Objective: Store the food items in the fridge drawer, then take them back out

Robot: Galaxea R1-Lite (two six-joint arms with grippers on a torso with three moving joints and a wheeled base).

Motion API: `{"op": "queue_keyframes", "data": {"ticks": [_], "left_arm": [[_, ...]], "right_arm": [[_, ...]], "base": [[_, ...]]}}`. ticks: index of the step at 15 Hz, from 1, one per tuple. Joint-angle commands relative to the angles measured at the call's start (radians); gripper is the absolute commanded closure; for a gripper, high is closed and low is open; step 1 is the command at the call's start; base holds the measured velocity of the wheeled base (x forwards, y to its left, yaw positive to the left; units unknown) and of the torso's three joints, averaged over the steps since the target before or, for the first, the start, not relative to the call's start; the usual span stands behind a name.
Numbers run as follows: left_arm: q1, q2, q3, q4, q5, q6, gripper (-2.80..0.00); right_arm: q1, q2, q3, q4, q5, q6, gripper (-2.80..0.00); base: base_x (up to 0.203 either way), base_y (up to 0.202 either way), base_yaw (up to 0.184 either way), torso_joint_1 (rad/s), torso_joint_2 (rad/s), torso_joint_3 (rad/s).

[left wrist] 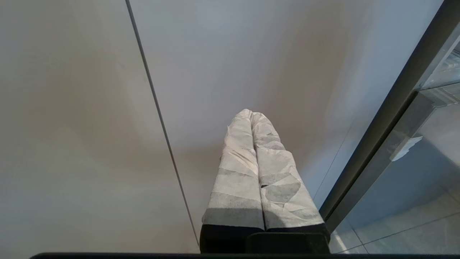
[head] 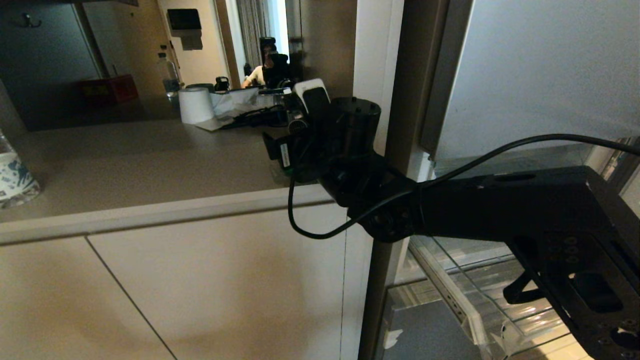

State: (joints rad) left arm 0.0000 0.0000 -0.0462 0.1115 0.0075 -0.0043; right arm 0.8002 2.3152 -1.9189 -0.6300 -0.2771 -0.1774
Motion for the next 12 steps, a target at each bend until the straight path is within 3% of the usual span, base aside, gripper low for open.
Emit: {"op": "queue_keyframes", "data": {"ticks": [1,5,6,9,12], "left_arm": [[0.000,0.000,0.000,0.000,0.000,0.000,0.00],[0.000,0.000,0.000,0.000,0.000,0.000,0.00],[0.000,0.000,0.000,0.000,0.000,0.000,0.00],[0.000,0.000,0.000,0.000,0.000,0.000,0.00],[0.000,0.000,0.000,0.000,0.000,0.000,0.00]], "right_arm": [[0.024,-0.039,0.009,-0.003,-0.003,-0.001,-2.80],[0.088,-0.133,0.145,-0.032,-0.032,-0.002,-2.80],[0.102,-0.164,0.186,-0.036,-0.035,-0.002,0.00],[0.134,-0.262,0.318,-0.039,-0.036,-0.002,0.00],[0.153,-0.409,0.539,-0.040,-0.033,0.002,0.00]], "base": [[0.000,0.000,0.000,0.000,0.00,0.000],[0.000,0.000,0.000,0.000,0.00,0.000],[0.000,0.000,0.000,0.000,0.00,0.000],[0.000,0.000,0.000,0.000,0.00,0.000],[0.000,0.000,0.000,0.000,0.00,0.000]]}}
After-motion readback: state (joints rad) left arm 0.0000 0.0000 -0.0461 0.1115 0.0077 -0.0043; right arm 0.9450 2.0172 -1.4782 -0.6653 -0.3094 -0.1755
